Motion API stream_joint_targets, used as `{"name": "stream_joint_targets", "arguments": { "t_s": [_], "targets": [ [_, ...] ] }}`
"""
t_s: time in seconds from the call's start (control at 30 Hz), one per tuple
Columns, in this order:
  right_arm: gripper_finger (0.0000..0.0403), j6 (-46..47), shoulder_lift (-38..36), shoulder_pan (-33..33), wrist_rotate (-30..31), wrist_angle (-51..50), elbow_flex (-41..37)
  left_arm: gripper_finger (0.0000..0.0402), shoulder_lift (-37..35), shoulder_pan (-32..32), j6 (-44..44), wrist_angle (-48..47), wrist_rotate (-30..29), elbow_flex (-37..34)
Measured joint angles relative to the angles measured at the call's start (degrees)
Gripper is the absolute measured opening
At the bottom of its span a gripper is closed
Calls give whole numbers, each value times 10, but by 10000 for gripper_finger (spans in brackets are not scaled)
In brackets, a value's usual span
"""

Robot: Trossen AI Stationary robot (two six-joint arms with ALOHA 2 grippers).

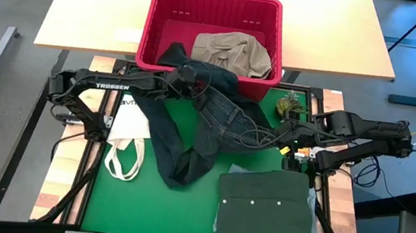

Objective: Fold Laundry from Bin
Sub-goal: Remove the dark blue jean from the red bin

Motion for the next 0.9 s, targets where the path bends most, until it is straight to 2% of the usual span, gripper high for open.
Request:
{"name": "stream_joint_targets", "arguments": {
  "t_s": [0.5,0.63,0.83,0.9],
  "targets": [
    [19,0,0,-1,0,-1,0,180,56,-5,-28,16,0,0],
    [19,-1,0,0,0,-2,0,138,55,-5,-26,20,0,0],
    [19,-1,0,0,6,-2,0,16,51,-14,0,23,1,0],
    [19,-1,0,0,6,-2,0,10,47,-21,3,23,2,0]
  ]
}}
